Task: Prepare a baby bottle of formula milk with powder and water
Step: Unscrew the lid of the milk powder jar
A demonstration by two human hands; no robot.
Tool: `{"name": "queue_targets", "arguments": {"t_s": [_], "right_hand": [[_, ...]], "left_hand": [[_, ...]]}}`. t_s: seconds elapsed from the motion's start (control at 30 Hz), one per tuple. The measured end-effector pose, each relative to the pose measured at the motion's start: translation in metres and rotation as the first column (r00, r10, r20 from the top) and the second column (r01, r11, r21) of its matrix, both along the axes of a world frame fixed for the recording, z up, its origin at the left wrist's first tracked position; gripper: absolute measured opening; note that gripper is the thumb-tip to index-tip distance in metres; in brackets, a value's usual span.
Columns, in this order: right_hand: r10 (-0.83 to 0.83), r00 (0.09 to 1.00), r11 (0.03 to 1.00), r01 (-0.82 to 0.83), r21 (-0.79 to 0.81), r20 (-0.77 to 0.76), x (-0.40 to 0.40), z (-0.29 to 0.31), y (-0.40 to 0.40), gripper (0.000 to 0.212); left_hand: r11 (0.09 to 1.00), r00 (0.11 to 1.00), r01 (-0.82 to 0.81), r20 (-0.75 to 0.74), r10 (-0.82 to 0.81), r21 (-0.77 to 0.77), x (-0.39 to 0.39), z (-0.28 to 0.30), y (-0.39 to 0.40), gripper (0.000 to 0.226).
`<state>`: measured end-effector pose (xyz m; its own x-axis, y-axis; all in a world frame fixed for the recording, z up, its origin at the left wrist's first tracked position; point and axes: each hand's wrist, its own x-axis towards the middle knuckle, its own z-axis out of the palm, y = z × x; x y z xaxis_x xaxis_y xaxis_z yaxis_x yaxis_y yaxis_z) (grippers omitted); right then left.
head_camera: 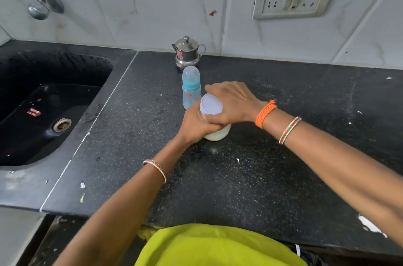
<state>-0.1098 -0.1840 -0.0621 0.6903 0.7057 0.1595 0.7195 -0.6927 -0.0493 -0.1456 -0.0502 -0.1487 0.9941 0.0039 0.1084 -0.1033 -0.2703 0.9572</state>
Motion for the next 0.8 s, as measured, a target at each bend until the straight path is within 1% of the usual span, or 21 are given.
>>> {"name": "queue_targets", "arguments": {"t_s": [0.07, 0.13, 0.17, 0.2, 0.23, 0.27, 0.33, 0.4, 0.43, 0.5, 0.57, 0.63, 0.67, 0.7, 0.8], "right_hand": [[0.035, 0.999, 0.995, -0.035, -0.097, -0.006, 0.008, 0.006, -0.002, 0.048], [0.003, 0.997, 0.982, -0.016, -0.189, -0.073, 0.013, 0.013, -0.003, 0.054], [-0.036, 0.988, 0.971, -0.001, -0.239, -0.152, 0.014, 0.019, -0.003, 0.062], [-0.09, 0.964, 0.957, 0.014, -0.29, -0.25, 0.015, 0.027, -0.002, 0.075], [-0.15, 0.929, 0.945, 0.034, -0.326, -0.337, 0.013, 0.036, -0.002, 0.088], [-0.218, 0.896, 0.936, 0.079, -0.344, -0.388, 0.009, 0.046, 0.0, 0.095], [-0.362, 0.852, 0.905, 0.223, -0.363, -0.379, 0.001, 0.064, 0.006, 0.093], [-0.485, 0.818, 0.839, 0.334, -0.43, -0.309, -0.008, 0.073, 0.015, 0.083], [-0.501, 0.817, 0.828, 0.357, -0.431, -0.286, -0.012, 0.073, 0.02, 0.077], [-0.484, 0.836, 0.839, 0.359, -0.408, -0.258, -0.014, 0.066, 0.028, 0.07], [-0.444, 0.878, 0.837, 0.335, -0.433, -0.178, -0.014, 0.059, 0.033, 0.065], [-0.415, 0.893, 0.812, 0.278, -0.513, -0.174, -0.012, 0.058, 0.034, 0.059], [-0.384, 0.9, 0.801, 0.215, -0.558, -0.205, -0.01, 0.059, 0.034, 0.058], [-0.342, 0.901, 0.803, 0.132, -0.582, -0.267, -0.006, 0.061, 0.033, 0.062], [-0.189, 0.852, 0.832, -0.125, -0.54, -0.489, -0.002, 0.068, 0.027, 0.085]], "left_hand": [[0.999, 1.0, 0.01, 0.016, -0.01, -0.039, 0.005, -0.002, -0.003, 0.067], [0.996, 1.0, 0.015, 0.02, -0.014, -0.086, 0.006, -0.007, -0.007, 0.077], [0.995, 1.0, 0.016, 0.027, -0.014, -0.101, 0.005, -0.009, -0.008, 0.082], [0.994, 0.999, 0.02, 0.037, -0.016, -0.11, 0.004, -0.01, -0.008, 0.085], [0.993, 0.999, 0.025, 0.042, -0.02, -0.115, 0.003, -0.01, -0.007, 0.086], [0.992, 0.998, 0.034, 0.046, -0.029, -0.121, 0.003, -0.01, -0.006, 0.085], [0.991, 0.998, 0.055, 0.045, -0.05, -0.12, 0.002, -0.011, -0.005, 0.081], [0.993, 0.998, 0.06, 0.039, -0.056, -0.102, 0.002, -0.012, -0.004, 0.083], [0.994, 0.998, 0.06, 0.035, -0.057, -0.091, 0.002, -0.012, -0.003, 0.085], [0.994, 0.997, 0.071, 0.039, -0.068, -0.081, 0.003, -0.013, -0.003, 0.085], [0.996, 0.997, 0.069, 0.037, -0.066, -0.064, 0.004, -0.014, -0.003, 0.083], [0.996, 0.998, 0.061, 0.035, -0.059, -0.072, 0.004, -0.016, -0.003, 0.087], [0.995, 0.998, 0.05, 0.037, -0.047, -0.081, 0.004, -0.017, -0.002, 0.09], [0.996, 0.998, 0.042, 0.041, -0.038, -0.083, 0.004, -0.017, -0.002, 0.091], [0.995, 0.997, 0.058, 0.045, -0.055, -0.081, 0.006, -0.018, -0.002, 0.087]]}}
